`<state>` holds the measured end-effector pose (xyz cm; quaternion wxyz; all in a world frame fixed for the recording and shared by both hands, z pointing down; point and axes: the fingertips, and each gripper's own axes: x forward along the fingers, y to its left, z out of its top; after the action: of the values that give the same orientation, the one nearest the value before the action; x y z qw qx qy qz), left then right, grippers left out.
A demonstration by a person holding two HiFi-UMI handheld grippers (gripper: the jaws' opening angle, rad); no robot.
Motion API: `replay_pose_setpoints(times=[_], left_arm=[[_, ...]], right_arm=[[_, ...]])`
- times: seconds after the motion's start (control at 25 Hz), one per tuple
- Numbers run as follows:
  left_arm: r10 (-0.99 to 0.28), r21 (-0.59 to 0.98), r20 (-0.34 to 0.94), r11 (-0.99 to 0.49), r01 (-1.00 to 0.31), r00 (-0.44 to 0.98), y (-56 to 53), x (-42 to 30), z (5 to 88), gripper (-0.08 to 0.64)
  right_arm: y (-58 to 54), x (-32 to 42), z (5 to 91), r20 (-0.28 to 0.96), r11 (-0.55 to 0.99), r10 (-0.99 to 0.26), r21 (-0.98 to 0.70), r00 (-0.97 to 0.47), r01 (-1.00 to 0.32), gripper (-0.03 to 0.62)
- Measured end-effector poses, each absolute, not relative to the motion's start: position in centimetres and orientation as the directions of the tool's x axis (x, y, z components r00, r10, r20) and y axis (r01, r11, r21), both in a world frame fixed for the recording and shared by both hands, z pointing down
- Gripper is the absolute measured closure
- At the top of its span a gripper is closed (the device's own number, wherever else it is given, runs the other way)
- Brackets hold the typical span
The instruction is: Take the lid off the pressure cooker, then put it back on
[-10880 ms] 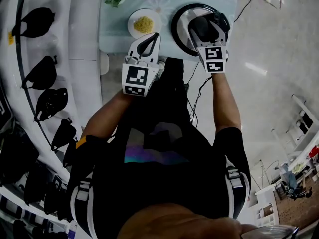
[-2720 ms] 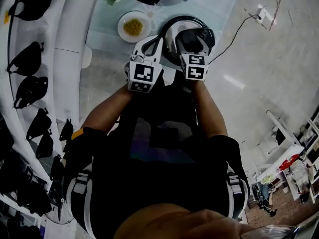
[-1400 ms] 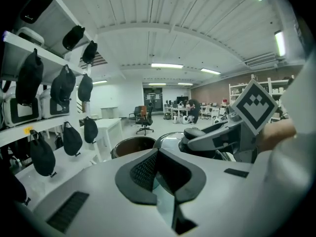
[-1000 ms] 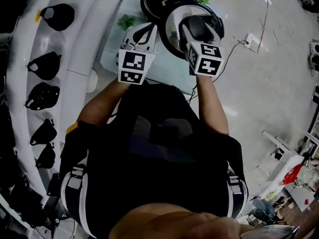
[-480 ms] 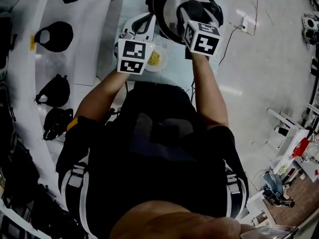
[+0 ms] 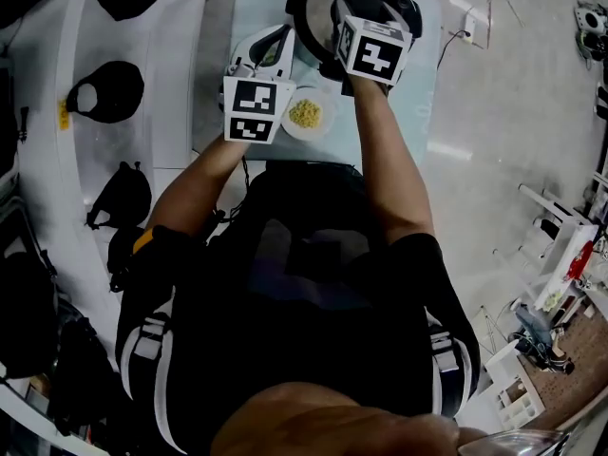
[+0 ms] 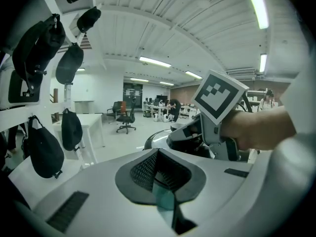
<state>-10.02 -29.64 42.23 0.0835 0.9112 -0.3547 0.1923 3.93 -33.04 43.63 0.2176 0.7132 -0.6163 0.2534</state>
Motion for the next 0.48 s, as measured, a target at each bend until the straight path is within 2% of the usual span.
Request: replay_pose_setpoints(times=[0.48], left_arm=[[-0.585, 0.048, 0.412, -0.752, -0.658, 0.699, -31.5, -9.2, 43.0, 0.552]], right_arm=[[-34.5, 4.8, 45.0, 0.653, -0.202, -0.743, -0.005, 0.150, -0.979, 0.301]])
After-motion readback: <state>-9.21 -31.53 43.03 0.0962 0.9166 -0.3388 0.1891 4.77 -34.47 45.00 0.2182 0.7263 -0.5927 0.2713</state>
